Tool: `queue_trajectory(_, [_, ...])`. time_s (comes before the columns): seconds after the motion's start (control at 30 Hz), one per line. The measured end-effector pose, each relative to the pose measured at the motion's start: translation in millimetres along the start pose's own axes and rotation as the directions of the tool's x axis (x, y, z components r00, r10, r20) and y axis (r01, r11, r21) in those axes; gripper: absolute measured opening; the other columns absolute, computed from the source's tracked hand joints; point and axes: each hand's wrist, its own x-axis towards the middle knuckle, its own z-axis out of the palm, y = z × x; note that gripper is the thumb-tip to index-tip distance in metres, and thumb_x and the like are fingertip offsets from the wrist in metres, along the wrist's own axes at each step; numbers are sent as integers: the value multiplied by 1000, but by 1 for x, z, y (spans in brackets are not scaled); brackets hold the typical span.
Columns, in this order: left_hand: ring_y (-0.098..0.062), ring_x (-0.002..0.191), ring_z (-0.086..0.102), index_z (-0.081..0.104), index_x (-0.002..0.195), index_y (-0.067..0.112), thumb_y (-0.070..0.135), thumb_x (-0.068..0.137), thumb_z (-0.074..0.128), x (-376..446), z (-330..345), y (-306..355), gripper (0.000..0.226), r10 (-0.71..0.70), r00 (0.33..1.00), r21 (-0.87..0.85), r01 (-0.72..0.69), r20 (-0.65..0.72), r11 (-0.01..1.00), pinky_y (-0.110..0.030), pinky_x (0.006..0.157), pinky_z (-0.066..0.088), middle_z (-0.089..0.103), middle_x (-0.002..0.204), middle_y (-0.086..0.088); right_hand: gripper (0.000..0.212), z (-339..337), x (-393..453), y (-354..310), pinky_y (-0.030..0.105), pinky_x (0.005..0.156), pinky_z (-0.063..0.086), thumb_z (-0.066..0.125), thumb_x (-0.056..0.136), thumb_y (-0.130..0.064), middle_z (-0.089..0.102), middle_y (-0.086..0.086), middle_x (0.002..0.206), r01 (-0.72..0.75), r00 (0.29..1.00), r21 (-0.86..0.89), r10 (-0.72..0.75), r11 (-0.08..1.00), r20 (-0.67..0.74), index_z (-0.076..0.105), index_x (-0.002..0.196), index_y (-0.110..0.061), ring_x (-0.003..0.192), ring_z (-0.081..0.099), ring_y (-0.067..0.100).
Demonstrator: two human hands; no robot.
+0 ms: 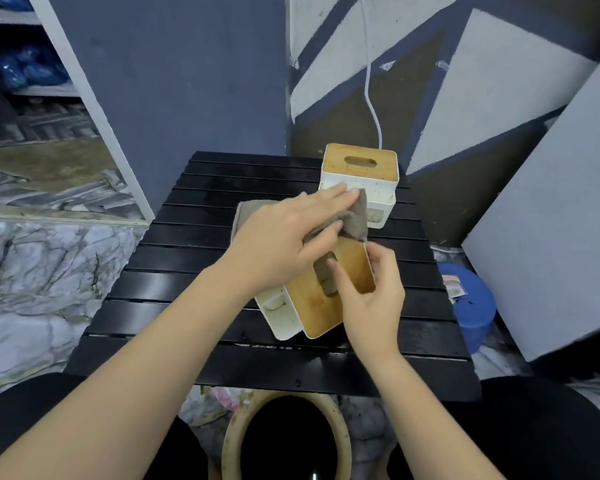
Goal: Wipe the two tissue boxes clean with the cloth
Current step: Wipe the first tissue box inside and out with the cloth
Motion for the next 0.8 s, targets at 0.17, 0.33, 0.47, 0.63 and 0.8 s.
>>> queue_trajectory(0.17, [-17,142,48,50,149,25,36,103,41,-10,14,16,48,176,980,135,-188,92,973,-45,110,48,49,155,2,33,-11,-28,10,23,84,53,79,89,-12,66,4,106,-13,1000,166,13,986,-3,56,109,-26,97,65,14])
queue_trajectory(0.33, [-27,136,55,58,144,17,30,101,49,-25,27,25,45,307,945,180,-324,117,929,-48,111,46,55,149,-4,34,-25,-38,19,26,80,55,83,84,-5,67,-4,92,-67,997,180,60,981,43,58,99,-22,88,65,11])
queue_trajectory(0.47, [-29,141,49,54,147,18,29,102,50,-35,29,27,46,328,933,177,-352,148,919,-48,116,40,51,153,-4,46,-41,-18,16,27,83,56,89,74,-11,71,2,100,-93,969,180,48,979,243,58,108,-17,95,69,14])
queue_trajectory(0.63, [-21,149,38,50,150,25,43,102,46,-36,20,35,51,234,949,100,-259,211,961,-42,123,29,44,158,2,81,-51,36,14,33,110,51,86,83,-13,56,-3,145,-120,809,53,67,991,585,40,150,-21,136,55,11])
queue_trajectory(0.8, [-15,155,22,40,153,41,56,106,26,-34,15,40,51,100,962,106,-130,253,986,-32,127,15,33,162,13,73,-44,48,4,28,100,54,75,87,-7,65,5,133,-134,740,62,58,989,671,40,150,-15,123,63,9])
